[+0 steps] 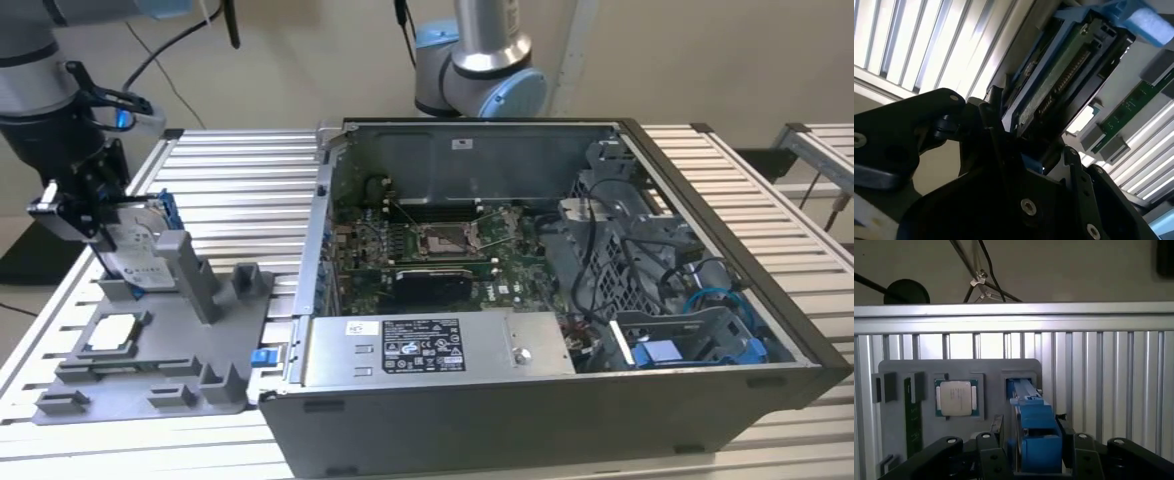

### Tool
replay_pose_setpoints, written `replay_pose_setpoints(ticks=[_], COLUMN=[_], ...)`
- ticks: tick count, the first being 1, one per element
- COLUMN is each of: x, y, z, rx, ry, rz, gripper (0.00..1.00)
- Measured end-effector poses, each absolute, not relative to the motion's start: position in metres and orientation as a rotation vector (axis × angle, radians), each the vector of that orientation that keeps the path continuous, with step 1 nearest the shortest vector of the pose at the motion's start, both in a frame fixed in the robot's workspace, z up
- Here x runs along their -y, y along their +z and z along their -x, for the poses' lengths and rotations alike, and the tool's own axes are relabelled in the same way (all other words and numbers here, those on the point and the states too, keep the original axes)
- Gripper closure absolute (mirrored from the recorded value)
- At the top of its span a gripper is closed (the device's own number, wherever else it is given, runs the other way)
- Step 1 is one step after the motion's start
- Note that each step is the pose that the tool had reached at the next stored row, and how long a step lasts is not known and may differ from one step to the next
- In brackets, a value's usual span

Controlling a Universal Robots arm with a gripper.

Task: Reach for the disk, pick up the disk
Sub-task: 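Pick up the disk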

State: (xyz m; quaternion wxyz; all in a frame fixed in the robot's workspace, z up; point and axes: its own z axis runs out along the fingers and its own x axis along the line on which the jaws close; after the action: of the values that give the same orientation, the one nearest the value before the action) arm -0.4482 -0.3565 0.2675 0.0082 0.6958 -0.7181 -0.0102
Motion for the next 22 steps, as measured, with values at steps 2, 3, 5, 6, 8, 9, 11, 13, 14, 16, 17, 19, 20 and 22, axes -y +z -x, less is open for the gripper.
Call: replay_pose_setpoints(ticks=[2,3,5,6,8,9,11,13,14,16,17,19,20,22], x=[0.3565,0.3564,0.3564,0.3564,0.3563,0.3563,0.3564,0.3564,0.3563,0.3563,0.3563,0.3563,0.3562,0.3563], y=[0.2664,0.2656,0.2635,0.2624,0.2608,0.2601,0.2589,0.2584,0.2580,0.2580,0.2580,0.2583,0.2585,0.2586], z=[0.4482,0.4482,0.4482,0.4482,0.4482,0.4482,0.4483,0.4482,0.4482,0.4482,0.4482,0.4482,0.4482,0.4482], rx=[2.244,2.244,2.244,2.244,2.244,2.244,2.243,2.243,2.244,2.244,2.243,2.242,2.242,2.241], ry=[-0.032,-0.032,-0.032,-0.032,-0.032,-0.032,-0.033,-0.032,-0.032,-0.032,-0.032,-0.032,-0.032,-0.031], rz=[-2.175,-2.175,-2.175,-2.175,-2.174,-2.174,-2.174,-2.174,-2.175,-2.175,-2.175,-2.177,-2.178,-2.178], gripper=[0.00,0.00,0.00,0.00,0.00,0.00,0.00,0.00,0.00,0.00,0.00,1.00,1.00,1.00])
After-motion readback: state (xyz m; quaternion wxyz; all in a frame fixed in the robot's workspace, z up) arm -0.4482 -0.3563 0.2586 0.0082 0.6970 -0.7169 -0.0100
